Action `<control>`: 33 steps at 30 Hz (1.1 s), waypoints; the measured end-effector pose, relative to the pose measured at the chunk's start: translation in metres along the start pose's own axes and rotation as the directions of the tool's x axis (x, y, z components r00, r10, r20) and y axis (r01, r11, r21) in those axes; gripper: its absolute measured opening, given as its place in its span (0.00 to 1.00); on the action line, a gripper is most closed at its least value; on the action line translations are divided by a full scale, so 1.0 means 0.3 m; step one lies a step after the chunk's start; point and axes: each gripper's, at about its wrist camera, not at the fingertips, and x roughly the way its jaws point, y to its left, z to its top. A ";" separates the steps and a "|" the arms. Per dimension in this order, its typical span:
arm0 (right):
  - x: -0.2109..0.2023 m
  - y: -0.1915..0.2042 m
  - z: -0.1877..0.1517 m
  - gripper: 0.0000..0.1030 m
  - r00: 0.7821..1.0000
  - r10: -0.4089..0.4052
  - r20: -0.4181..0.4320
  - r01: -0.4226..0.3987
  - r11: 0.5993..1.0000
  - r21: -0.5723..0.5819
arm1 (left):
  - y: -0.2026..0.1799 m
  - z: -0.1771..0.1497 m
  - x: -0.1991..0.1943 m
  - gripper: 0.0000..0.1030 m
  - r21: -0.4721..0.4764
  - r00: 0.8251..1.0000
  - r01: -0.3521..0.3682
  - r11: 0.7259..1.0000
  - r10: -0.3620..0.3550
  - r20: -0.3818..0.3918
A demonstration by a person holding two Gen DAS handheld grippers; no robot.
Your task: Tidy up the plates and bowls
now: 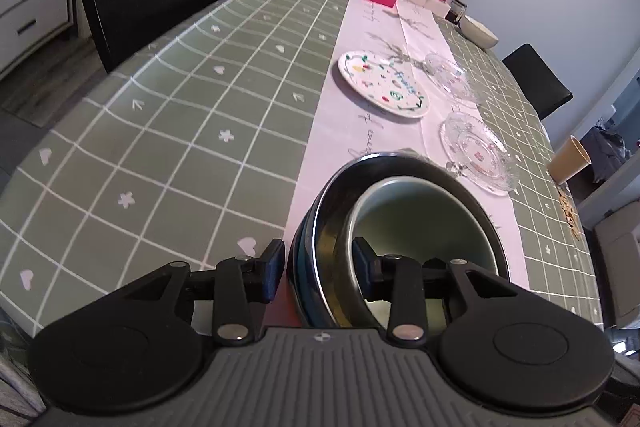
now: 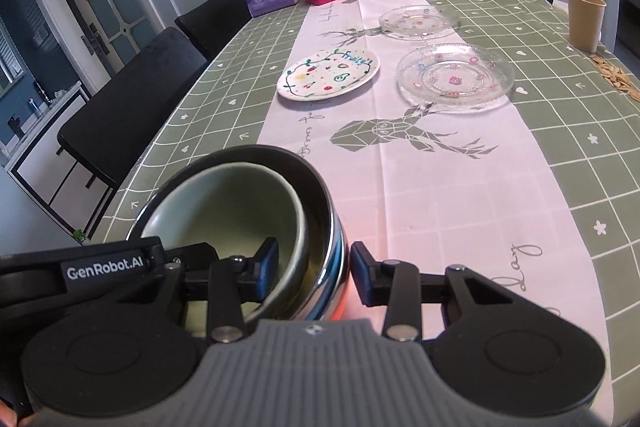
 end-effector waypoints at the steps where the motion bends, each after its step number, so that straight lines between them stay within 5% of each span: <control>1: -0.006 0.001 0.001 0.39 1.000 -0.004 0.013 0.004 1.000 -0.008 | -0.008 0.001 -0.008 0.43 0.012 1.000 -0.008 1.000 0.008 0.015; 7: -0.049 -0.035 0.024 0.48 0.998 0.000 0.065 -0.001 1.000 0.007 | -0.051 0.020 -0.064 0.55 0.043 0.992 -0.077 0.996 0.072 0.100; 19: -0.170 -0.167 0.071 0.51 0.990 0.090 0.105 -0.101 0.990 0.097 | -0.126 0.012 -0.165 0.58 -0.003 0.969 -0.138 0.990 0.136 0.207; 21: -0.214 -0.173 0.085 0.51 0.988 0.053 0.145 -0.064 0.995 0.071 | -0.154 0.011 -0.185 0.57 -0.009 0.967 -0.140 0.990 0.138 0.216; 28: -0.391 -0.238 0.145 0.51 0.951 -0.051 0.304 0.046 0.999 0.023 | -0.310 0.015 -0.274 0.59 0.049 0.963 -0.081 0.995 0.066 0.262; 33: -0.467 -0.340 0.209 0.54 0.950 -0.024 0.310 0.028 1.000 -0.009 | -0.442 0.024 -0.256 0.64 0.099 0.980 0.005 0.995 -0.025 0.199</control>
